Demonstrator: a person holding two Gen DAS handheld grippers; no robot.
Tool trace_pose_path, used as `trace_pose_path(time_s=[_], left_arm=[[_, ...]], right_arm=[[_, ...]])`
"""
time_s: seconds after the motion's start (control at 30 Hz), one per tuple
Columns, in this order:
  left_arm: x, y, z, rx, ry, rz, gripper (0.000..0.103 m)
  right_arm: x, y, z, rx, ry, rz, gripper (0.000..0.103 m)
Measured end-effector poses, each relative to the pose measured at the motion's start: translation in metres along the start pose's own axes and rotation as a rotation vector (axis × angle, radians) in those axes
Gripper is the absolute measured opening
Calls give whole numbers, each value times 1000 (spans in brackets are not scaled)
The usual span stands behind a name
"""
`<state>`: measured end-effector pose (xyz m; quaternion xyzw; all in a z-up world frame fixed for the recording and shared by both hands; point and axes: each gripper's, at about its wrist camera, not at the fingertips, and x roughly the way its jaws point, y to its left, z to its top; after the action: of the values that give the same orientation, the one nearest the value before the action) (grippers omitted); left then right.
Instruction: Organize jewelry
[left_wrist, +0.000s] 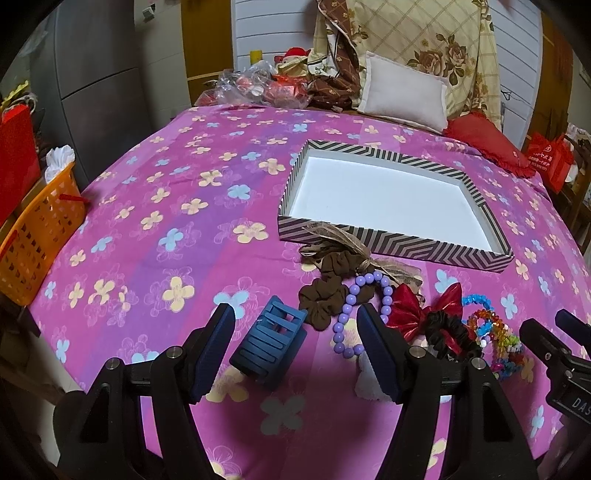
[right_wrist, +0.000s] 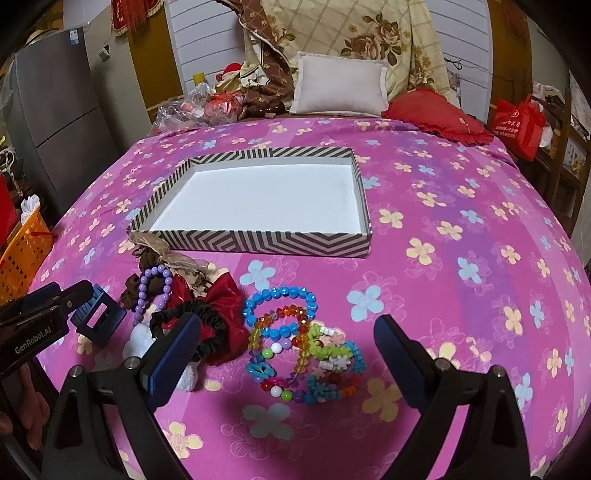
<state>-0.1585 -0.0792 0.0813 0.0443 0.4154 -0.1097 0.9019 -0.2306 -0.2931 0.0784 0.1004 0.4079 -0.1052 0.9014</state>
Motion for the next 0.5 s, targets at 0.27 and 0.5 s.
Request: trace_pose_path(time_s=[0.27,0.5], left_arm=[[2,2,-3,1,6,4,72],[4,3,-5,-1,12,4,72]], right_arm=[[2,3,-1,-5,5,6,97],[3,5,-1,-11,15,11,97]])
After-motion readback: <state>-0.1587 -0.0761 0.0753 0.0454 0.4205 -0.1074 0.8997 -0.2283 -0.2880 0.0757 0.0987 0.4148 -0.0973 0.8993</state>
